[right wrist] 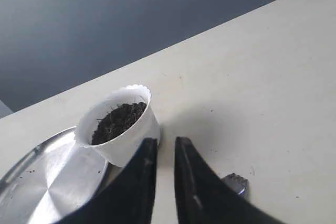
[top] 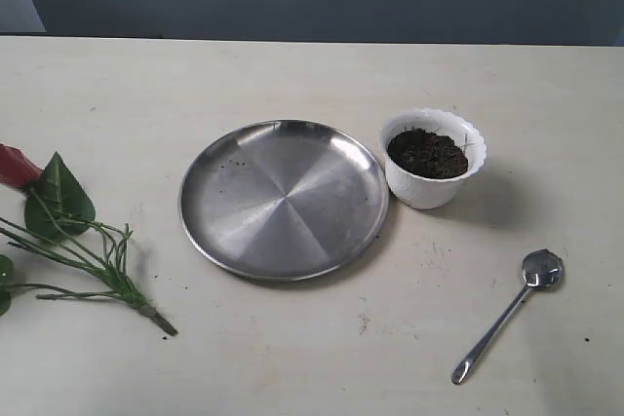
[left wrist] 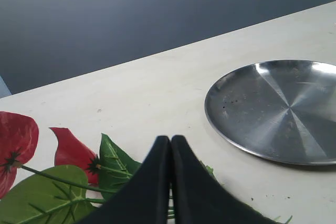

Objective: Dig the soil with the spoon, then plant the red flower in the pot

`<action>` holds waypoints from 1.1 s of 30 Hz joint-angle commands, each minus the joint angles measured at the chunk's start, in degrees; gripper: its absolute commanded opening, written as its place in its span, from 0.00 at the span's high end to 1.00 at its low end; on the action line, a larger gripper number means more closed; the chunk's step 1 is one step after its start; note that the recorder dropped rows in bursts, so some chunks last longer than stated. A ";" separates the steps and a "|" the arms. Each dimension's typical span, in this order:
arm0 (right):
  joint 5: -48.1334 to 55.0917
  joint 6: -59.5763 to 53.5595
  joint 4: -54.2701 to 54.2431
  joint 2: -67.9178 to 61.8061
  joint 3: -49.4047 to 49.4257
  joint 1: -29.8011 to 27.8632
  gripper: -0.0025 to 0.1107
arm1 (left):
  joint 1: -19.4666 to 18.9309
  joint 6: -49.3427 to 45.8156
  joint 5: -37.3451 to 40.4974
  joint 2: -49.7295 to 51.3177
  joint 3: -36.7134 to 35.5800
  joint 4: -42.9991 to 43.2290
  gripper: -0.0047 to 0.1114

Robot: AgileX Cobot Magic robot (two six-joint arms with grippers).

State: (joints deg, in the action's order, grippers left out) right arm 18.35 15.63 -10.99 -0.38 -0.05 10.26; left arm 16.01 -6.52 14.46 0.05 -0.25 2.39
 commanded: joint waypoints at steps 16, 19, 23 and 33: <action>-20.43 0.78 -19.26 0.38 0.05 0.05 0.86 | 0.21 0.07 -0.69 -0.05 0.25 -0.10 0.96; -20.33 0.78 -19.28 0.38 0.05 0.05 0.86 | 0.21 0.07 -0.69 -0.05 0.25 -0.10 0.96; -30.63 0.86 -19.41 0.38 0.05 0.05 0.86 | 0.21 0.07 -0.69 -0.05 0.25 -0.10 0.96; 5.72 -1.32 -1.51 -13.84 -16.52 -0.09 0.86 | 0.21 0.07 -0.69 -0.05 0.25 -0.10 0.96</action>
State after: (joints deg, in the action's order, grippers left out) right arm 10.10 15.67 -20.00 -6.04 -11.44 10.26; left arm 16.01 -6.52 14.46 0.05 -0.25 2.39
